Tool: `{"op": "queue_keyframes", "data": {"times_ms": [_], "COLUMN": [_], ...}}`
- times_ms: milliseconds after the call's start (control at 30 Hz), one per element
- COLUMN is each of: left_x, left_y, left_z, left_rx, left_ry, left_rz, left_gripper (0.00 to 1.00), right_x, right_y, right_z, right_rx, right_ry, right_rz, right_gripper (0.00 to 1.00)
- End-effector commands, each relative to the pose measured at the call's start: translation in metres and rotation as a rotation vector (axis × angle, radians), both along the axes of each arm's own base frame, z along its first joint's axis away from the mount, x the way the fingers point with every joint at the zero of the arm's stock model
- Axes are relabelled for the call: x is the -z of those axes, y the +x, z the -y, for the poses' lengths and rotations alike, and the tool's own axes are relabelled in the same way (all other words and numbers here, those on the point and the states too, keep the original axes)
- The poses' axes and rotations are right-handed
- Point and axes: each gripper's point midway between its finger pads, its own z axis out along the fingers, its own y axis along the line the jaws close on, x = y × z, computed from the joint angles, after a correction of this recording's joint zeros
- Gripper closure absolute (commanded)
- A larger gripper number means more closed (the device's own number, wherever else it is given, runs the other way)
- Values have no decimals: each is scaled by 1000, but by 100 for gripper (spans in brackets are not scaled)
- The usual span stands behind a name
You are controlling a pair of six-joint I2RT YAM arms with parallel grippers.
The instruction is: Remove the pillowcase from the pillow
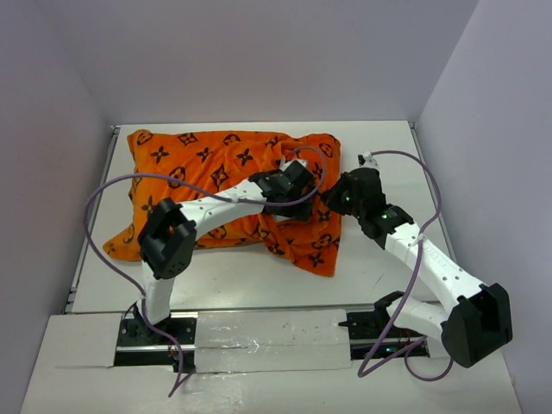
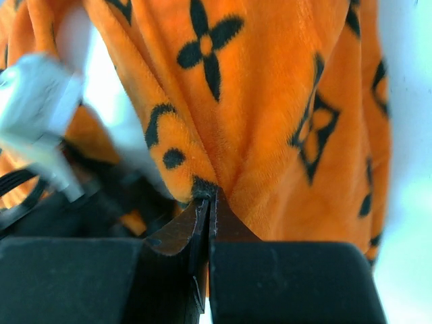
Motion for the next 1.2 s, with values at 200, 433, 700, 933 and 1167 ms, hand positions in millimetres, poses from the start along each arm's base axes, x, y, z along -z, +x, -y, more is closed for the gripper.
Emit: {"op": "queue_keyframes", "data": {"times_ms": [200, 433, 700, 933, 1167], "left_x": [103, 50, -151, -243, -297], "left_y": [27, 57, 86, 93, 114], "left_z": [-48, -71, -98, -150, -176], "left_rx": [-249, -353, -411, -527, -636], "left_ry": [323, 240, -259, -417, -469], "left_rz": [-13, 109, 396, 567, 701], "left_gripper": [78, 100, 100, 100, 100], "right_x": [-24, 9, 55, 85, 122], "right_y": [-6, -4, -2, -9, -37], "right_z": [13, 47, 74, 76, 90], "right_rx": [22, 96, 152, 136, 151], "right_ry": [13, -46, -153, -201, -355], "right_rz": [76, -8, -124, -180, -296], "right_gripper": [100, 100, 100, 100, 100]}}
